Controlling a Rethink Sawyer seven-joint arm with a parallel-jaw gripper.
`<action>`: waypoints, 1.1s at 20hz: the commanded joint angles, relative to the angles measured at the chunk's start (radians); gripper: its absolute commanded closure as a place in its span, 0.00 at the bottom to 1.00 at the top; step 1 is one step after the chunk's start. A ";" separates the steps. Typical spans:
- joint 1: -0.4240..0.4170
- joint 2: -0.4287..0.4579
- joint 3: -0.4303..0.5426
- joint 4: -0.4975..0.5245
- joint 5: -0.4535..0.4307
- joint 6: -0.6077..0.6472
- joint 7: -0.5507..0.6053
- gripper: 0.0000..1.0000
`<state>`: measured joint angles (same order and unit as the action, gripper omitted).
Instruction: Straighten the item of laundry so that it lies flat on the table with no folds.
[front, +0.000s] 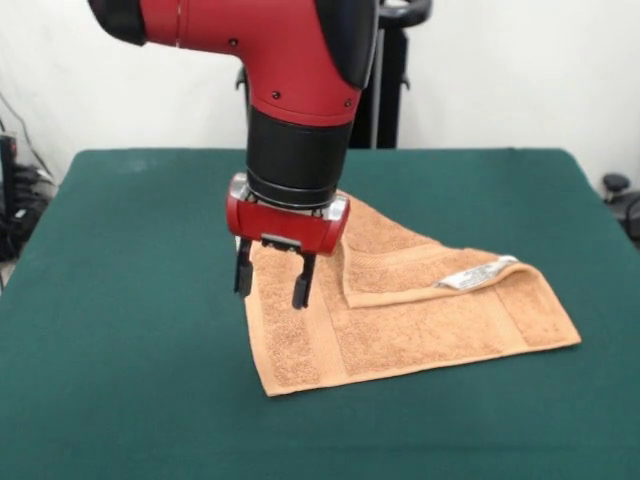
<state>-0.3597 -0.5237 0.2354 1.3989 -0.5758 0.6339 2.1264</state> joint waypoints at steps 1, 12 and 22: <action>0.117 0.008 -0.063 0.197 0.062 -0.130 0.313 0.00; 0.246 0.036 -0.201 0.247 0.168 -0.262 0.373 0.00; 0.221 0.040 -0.195 0.319 0.217 -0.335 0.297 0.00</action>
<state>-0.1457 -0.5233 0.0541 1.5932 -0.4066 0.3812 2.2158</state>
